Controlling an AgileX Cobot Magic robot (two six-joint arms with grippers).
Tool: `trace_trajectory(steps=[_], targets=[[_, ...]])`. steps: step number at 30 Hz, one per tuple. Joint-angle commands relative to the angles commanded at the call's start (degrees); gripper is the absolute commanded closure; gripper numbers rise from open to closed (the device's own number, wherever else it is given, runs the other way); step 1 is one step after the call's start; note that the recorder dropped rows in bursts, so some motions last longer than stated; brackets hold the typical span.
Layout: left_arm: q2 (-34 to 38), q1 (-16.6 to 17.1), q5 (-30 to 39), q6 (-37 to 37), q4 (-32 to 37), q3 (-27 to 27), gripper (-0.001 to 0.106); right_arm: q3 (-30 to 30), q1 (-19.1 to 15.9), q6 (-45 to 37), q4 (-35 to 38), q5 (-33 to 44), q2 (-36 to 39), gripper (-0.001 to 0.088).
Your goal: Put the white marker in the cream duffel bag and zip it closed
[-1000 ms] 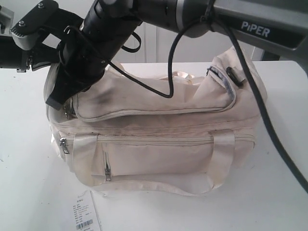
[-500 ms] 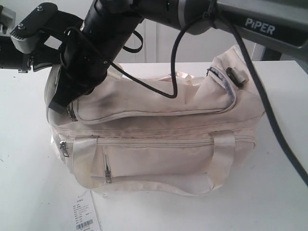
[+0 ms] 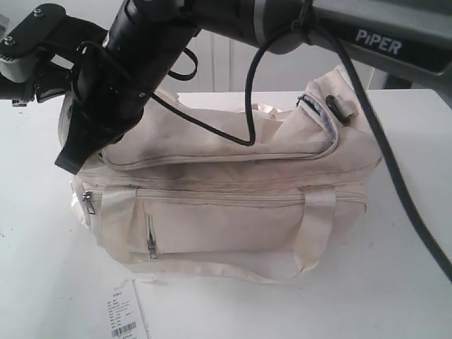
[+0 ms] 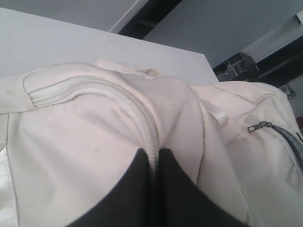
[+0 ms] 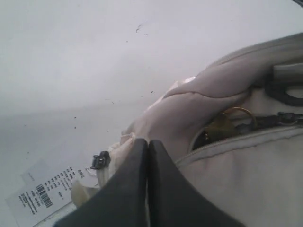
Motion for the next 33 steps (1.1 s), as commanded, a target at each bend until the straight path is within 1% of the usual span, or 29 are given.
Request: trace_trajectory(steps=[2, 4, 7, 9, 10, 11, 12, 13, 16, 18, 21, 24, 27, 29, 31, 33], targets=[[0.0, 0.0, 0.0, 0.2, 0.2, 0.0, 0.105, 0.0, 0.0, 3.4, 0.1, -2.0, -0.1, 0.086], [0.0, 0.0, 0.0, 0.3, 0.2, 0.0, 0.105, 0.0, 0.0, 4.8, 0.7, -3.3, -0.1, 0.0792], [0.0, 0.0, 0.1, 0.3, 0.2, 0.0, 0.105, 0.0, 0.0, 4.8, 1.0, -4.4, 0.9, 0.0582], [0.0, 0.0, 0.1, 0.3, 0.2, 0.0, 0.105, 0.0, 0.0, 4.0, 0.7, -5.6, 2.2, 0.041], [0.0, 0.0, 0.1, 0.3, 0.2, 0.0, 0.105, 0.0, 0.0, 2.1, 0.0, -6.4, 2.7, 0.0342], [0.0, 0.0, 0.1, 0.3, 0.2, 0.0, 0.105, 0.0, 0.0, -0.9, -0.5, -7.0, 3.2, 0.03], [0.0, 0.0, 0.1, 0.3, 0.2, 0.0, 0.105, 0.0, 0.1, -6.9, -0.7, -7.1, 3.4, 0.0286], [0.0, 0.0, 0.1, 0.3, 0.2, 0.0, 0.105, 0.0, 0.1, -14.0, -0.7, -6.7, 3.7, 0.0287], [0.0, 0.0, 0.3, 0.3, 0.2, 0.0, 0.105, 0.0, 0.1, -31.7, -0.5, -6.2, 3.8, 0.0287], [0.0, 0.0, 0.3, 0.3, 0.2, 0.0, 0.105, 0.0, 0.1, -39.7, -0.6, -6.9, 3.8, 0.0287], [0.0, 0.0, 0.3, 0.4, 0.6, 0.0, 0.105, 0.0, 0.1, -47.9, -2.1, -7.6, 4.0, 0.0287], [0.0, 0.0, 0.3, 0.4, 0.7, 0.0, 0.105, 0.0, 0.1, -52.6, -3.4, -8.1, 4.8, 0.0287], [0.0, 0.0, 0.6, 0.4, 0.7, 0.0, 0.105, 0.0, 0.1, -52.7, -8.1, -10.2, 5.6, 0.0288], [0.0, 0.0, 0.6, 0.4, 0.7, 0.0, 0.105, 0.0, 0.1, -52.7, -9.4, -11.5, 6.1, 0.0288], [0.0, 0.0, 0.6, 0.4, 0.7, 0.0, 0.105, 0.0, 0.1, -52.7, -9.5, -13.4, 6.6, 0.031], [0.0, 0.0, 0.7, 0.4, 0.7, 0.0, 0.105, 0.0, 0.1, -52.7, -9.5, -15.1, 6.9, 0.0354]])
